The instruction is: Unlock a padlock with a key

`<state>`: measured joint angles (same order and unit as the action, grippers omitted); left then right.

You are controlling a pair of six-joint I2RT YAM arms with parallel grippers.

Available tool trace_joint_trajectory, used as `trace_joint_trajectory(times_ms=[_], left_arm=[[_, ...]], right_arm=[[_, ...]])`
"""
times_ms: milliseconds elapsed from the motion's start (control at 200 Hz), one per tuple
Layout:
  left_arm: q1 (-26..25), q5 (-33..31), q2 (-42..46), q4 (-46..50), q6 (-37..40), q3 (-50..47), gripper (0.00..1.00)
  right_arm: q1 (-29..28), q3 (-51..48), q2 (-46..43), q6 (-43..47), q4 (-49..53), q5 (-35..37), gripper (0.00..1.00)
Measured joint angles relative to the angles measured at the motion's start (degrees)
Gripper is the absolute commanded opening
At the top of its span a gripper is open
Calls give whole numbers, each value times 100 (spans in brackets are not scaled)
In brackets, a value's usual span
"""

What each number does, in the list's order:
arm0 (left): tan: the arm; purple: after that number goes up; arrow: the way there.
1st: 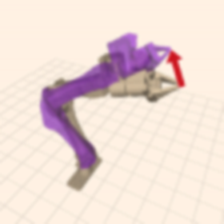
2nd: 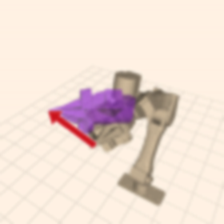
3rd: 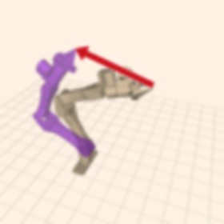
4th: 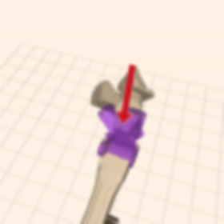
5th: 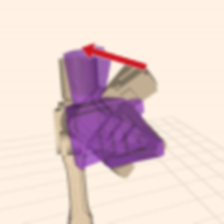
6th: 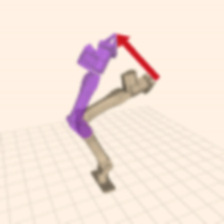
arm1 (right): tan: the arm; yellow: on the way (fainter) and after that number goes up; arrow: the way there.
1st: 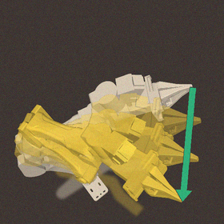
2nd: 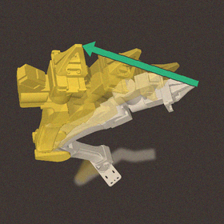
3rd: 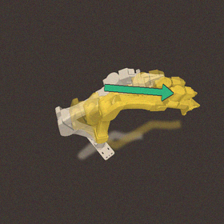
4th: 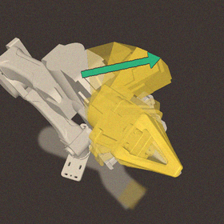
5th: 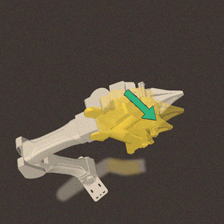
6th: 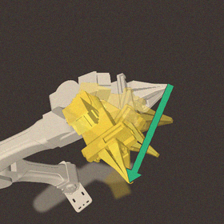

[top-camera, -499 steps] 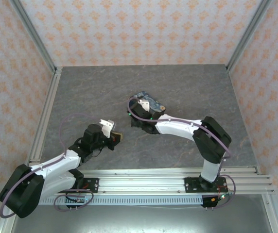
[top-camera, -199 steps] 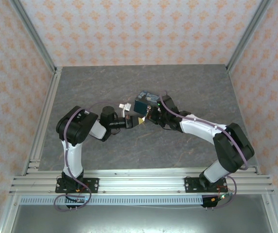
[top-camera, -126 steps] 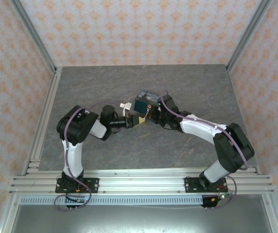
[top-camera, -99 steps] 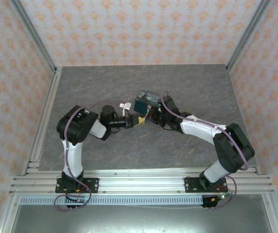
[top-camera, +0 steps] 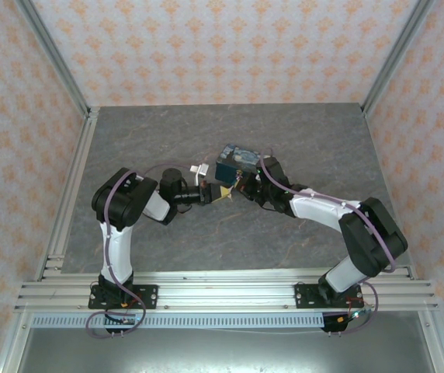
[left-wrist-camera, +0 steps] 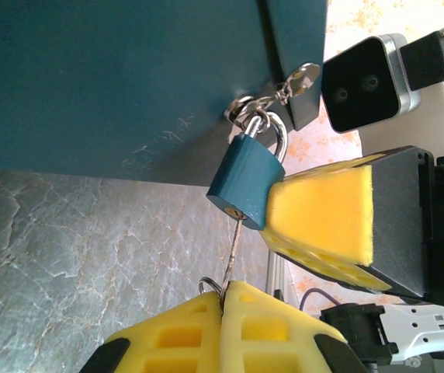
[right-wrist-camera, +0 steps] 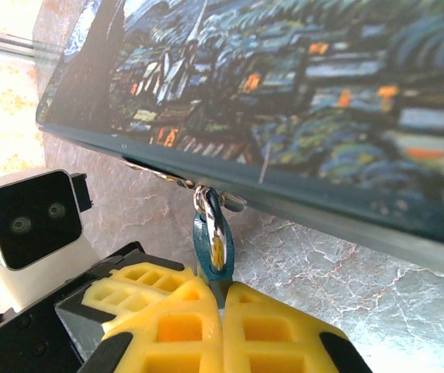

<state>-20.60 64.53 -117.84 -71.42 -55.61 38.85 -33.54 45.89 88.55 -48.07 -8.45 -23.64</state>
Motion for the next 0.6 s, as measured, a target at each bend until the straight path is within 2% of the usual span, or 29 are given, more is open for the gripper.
trace_joint_trajectory(times_ms=[601], left_arm=[[4,-24,-382,-68,-601,317,0]], right_arm=[[33,-354,205,-212,-885,-197,0]])
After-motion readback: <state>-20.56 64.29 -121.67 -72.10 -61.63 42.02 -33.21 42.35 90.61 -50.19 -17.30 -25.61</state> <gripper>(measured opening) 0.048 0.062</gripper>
